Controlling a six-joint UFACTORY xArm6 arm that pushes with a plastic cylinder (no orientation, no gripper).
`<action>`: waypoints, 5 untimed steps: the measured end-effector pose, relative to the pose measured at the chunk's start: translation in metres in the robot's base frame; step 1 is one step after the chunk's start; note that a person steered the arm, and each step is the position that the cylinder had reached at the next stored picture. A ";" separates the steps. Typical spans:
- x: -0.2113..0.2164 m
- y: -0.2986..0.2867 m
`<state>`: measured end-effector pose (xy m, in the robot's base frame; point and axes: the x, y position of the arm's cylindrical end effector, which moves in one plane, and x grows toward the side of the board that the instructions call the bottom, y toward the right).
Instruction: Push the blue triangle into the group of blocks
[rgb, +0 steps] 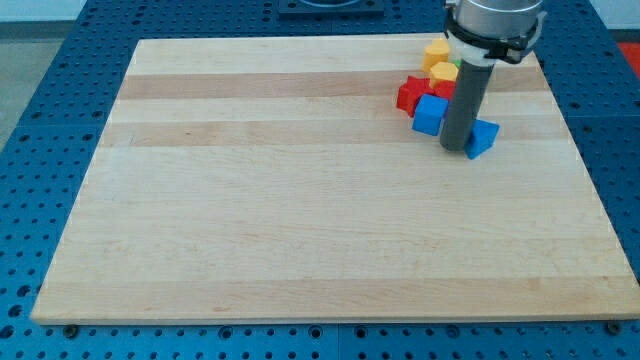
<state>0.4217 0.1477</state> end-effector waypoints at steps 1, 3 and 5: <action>0.056 0.001; 0.045 0.018; 0.015 0.019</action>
<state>0.4364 0.1665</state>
